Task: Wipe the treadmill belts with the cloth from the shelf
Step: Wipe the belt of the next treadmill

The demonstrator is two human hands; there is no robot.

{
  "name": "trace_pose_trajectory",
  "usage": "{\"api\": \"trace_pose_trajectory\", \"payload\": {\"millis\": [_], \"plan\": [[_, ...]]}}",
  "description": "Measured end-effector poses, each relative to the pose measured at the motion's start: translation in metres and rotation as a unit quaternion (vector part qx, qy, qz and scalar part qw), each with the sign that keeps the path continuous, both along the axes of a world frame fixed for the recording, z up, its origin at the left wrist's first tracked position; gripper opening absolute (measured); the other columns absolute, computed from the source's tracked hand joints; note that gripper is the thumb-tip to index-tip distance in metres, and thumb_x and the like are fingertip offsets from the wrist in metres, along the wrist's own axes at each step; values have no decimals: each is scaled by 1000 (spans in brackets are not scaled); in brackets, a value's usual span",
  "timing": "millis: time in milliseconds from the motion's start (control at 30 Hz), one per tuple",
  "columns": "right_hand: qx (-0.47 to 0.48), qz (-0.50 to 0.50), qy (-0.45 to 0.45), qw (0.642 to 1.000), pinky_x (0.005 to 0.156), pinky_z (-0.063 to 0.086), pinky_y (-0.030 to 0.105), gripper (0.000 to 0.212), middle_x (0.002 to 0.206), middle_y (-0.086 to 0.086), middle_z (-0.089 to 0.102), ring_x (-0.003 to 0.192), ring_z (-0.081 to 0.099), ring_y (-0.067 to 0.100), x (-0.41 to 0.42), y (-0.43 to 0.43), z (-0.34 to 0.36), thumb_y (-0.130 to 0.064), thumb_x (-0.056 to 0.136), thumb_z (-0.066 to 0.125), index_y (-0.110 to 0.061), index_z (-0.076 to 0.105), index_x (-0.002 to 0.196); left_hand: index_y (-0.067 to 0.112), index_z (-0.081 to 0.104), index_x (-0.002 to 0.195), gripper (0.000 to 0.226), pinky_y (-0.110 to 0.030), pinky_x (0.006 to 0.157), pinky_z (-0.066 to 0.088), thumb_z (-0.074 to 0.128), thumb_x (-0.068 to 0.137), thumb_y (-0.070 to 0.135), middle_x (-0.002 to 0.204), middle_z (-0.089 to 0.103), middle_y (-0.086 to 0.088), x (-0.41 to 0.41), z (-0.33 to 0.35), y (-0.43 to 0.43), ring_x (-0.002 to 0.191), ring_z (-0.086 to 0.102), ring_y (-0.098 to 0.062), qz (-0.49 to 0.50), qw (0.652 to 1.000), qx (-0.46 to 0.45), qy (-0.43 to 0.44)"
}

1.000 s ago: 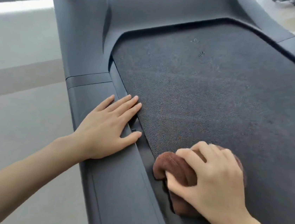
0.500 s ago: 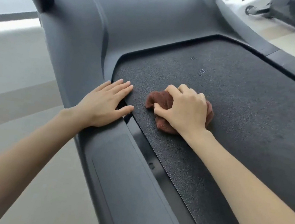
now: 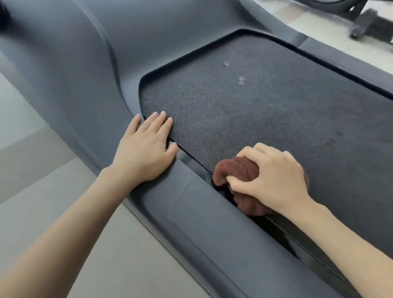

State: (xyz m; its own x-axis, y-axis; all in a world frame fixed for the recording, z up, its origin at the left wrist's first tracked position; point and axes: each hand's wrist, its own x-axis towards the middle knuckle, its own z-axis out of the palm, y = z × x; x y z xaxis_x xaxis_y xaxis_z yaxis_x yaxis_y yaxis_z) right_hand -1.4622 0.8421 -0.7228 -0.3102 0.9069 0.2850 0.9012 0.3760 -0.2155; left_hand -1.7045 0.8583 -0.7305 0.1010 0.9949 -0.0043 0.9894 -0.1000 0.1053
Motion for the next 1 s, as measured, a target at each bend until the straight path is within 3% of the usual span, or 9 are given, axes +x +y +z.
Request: {"api": "trace_pose_trajectory", "payload": {"millis": [133, 300, 500, 633, 800, 1000], "plan": [[43, -11, 6, 999, 73, 38, 35, 49, 79, -6, 57, 81, 61, 22, -36, 43, -6, -66, 63, 43, -29, 64, 88, 16, 12, 152, 71, -33, 117, -6, 11, 89, 48, 159, 9, 1, -1, -5, -1, 146, 0, -11, 12, 999, 27, -16], [47, 19, 0, 999, 81, 38, 38, 41, 93, 0, 62, 93, 60, 26, -64, 105, -8, -57, 74, 63, -25, 64, 99, 11, 10, 152, 83, -34, 116, -8, 11, 85, 61, 160, 5, -6, 1, -4, -2, 146, -9, -19, 73, 995, 61, -19], [71, 33, 23, 997, 85, 39, 39, 44, 102, 1, 64, 97, 60, 27, -108, 185, -11, -59, 74, 60, -25, 63, 101, 12, 13, 151, 97, -36, 117, -9, -6, 72, 64, 159, 9, -5, 4, -3, 0, 146, -7, -19, 96, 994, 58, 7], [42, 1, 2, 999, 86, 37, 39, 47, 109, 4, 62, 104, 58, 28, -136, 230, -7, -59, 76, 58, -24, 61, 107, 13, 20, 150, 95, -33, 115, -11, -2, 73, 65, 159, 14, -4, 5, -3, -1, 146, -3, -17, 94, 993, 69, -2], [25, 59, -6, 998, 85, 35, 38, 46, 105, 3, 62, 103, 58, 28, -128, 203, -2, -59, 75, 59, -25, 61, 106, 5, 45, 138, 81, -36, 117, 7, 24, 81, 59, 154, 27, -14, 1, -7, -2, 144, 18, -25, 101, 989, 108, -32], [103, 194, 53, 974, 70, 41, 37, 41, 74, -4, 57, 73, 60, 23, -96, 110, -12, -62, 65, 52, -27, 64, 84, 6, 33, 145, 84, -35, 115, -3, 14, 81, 57, 155, 25, -12, -7, -8, -5, 146, 10, -25, 135, 984, 112, -16]]}}
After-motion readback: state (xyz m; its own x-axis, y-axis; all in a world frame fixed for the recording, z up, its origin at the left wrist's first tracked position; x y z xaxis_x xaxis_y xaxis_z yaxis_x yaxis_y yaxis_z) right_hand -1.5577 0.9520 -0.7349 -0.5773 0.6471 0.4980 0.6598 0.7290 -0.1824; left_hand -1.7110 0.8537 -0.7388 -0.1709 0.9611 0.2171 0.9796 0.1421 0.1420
